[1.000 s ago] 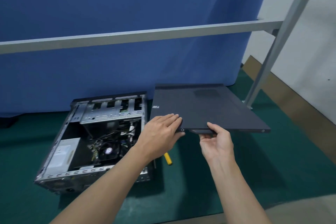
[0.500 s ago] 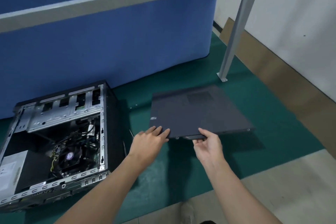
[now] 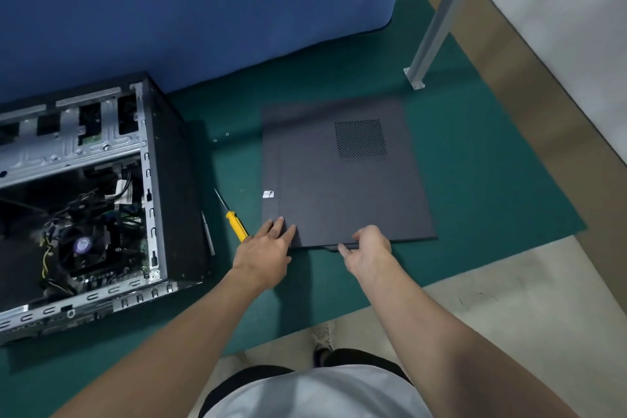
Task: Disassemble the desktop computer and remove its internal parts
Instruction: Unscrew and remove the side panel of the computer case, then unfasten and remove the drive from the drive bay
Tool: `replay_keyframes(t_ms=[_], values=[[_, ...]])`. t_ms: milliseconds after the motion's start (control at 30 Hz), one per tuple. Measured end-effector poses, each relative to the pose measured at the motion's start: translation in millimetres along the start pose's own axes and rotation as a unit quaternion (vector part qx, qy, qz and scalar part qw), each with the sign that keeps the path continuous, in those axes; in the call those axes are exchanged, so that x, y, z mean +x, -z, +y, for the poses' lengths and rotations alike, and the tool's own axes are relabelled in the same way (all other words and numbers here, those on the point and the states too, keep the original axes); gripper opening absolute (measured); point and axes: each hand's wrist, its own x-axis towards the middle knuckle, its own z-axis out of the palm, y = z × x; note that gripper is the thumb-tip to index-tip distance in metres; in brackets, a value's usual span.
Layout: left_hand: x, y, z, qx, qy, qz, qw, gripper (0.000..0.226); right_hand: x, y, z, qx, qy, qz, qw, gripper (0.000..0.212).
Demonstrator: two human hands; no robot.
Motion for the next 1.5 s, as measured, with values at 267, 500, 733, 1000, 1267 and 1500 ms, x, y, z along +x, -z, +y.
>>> replay_keyframes(t_ms=[267,500,733,1000,1267,1500], values=[[2.0,3.4,-5.2,0.014,-0.015,-0.057,0.998,0.067,-6.7,-13.8,-3.9,-0.052,0.008,0.006,0.999,0.037],[-15.2,16.5,-25.1,0.087,-0.030,0.071,0.993,0.038,-30.8,-45.8,28.5,-0.178,0.031,-0.056,0.982,0.028],[-78.0,32.0,-70.3,-0.077,0.075,0.418,0.902,0.026,-45.5,-88.0,85.9,-0.408,0.171,-0.207,0.872,0.022],[-134.9,-1.0,-135.6,-0.134,0.241,0.245,0.930,0.077,-24.1,-107.5,124.4,-0.811,0.432,-0.213,0.333,0.050],[-135.0,4.4,-156.1,-0.169,0.146,0.122,0.967,0.067,-29.4,-108.8,137.3,-0.799,0.481,-0.154,0.325,0.010],[-139.9,9.6,-166.4,-0.195,0.065,0.064,0.977,0.059,-40.2,-93.7,147.5,-0.766,0.492,-0.115,0.398,0.026]])
